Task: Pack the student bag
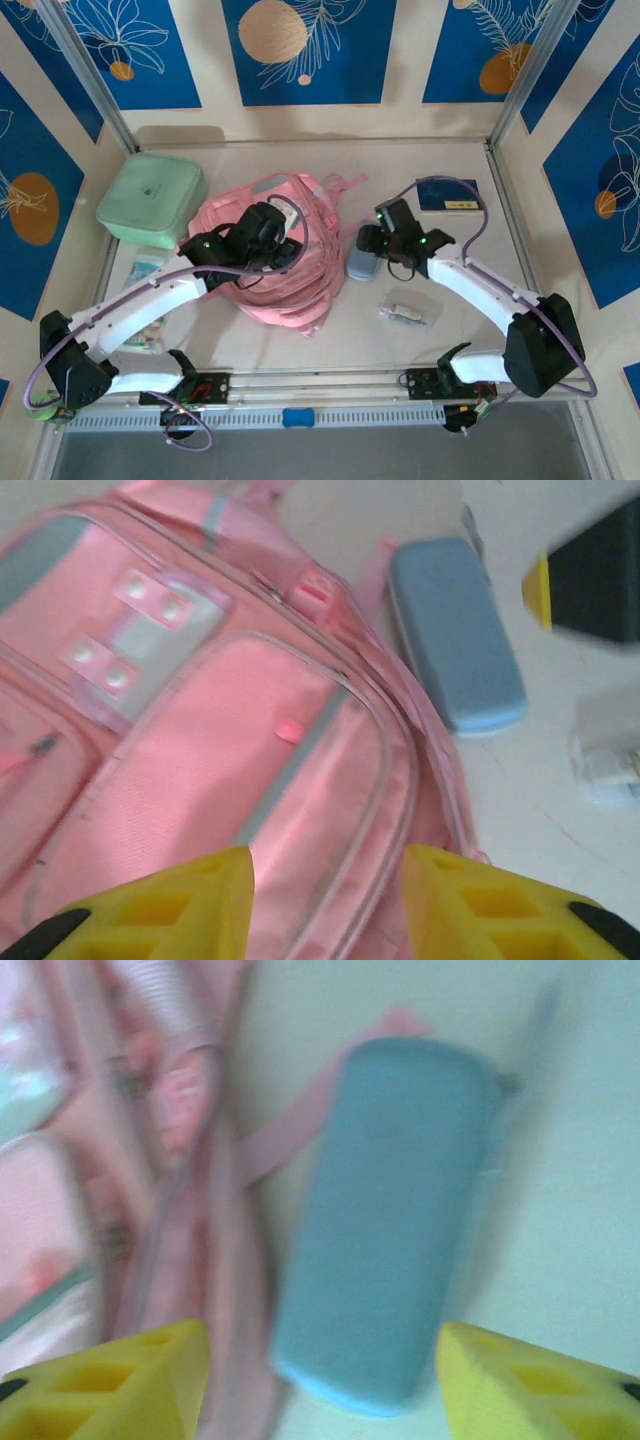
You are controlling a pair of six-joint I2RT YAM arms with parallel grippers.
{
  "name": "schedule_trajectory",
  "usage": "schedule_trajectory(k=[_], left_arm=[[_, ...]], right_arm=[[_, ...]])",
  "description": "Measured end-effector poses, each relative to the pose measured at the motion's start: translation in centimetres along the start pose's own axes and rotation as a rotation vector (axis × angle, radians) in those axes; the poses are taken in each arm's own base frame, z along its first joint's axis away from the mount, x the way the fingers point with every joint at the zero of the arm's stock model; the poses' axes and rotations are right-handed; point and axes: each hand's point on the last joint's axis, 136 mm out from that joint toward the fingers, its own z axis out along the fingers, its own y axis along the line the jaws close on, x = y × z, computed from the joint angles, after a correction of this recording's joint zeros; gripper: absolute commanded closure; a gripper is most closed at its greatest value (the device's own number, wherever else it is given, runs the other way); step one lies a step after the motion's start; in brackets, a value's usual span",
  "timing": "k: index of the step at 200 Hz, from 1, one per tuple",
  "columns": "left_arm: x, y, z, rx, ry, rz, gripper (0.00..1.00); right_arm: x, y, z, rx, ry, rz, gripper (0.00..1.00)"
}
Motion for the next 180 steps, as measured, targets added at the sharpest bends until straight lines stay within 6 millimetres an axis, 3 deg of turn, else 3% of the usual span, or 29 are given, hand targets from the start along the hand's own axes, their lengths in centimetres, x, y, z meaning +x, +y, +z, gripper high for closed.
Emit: schedule_trajectory(k=[21, 57, 94, 134, 180], left_arm=[[1.0, -0.6, -0.1, 0.05, 0.002, -0.031, 0.45], [1.6, -0.8, 0.1, 0.083, -0.04, -0.086, 0.36], [1.6, -0.6, 1.7, 0.075, -0.084, -0.174, 0.2], [1.1, 0.2, 3.9, 0.032, -0.105, -0.246, 0.0], [1.3, 1.4, 6.5, -0.016, -0.083, -0.283, 0.01]], right_arm=[[-2.8, -3.0, 0.6, 0.095, 0.006, 0.032, 0.29], [-7.2, -5.4, 3.1, 0.183, 0.023, 0.001, 0.25], [-11.1, -8.1, 6.2, 0.26, 0.069, -0.035, 0.25], [-13.0, -11.0, 9.4, 0.33, 0.141, -0.065, 0.25], [-14.6, -13.0, 12.2, 0.366, 0.201, -0.053, 0.25]])
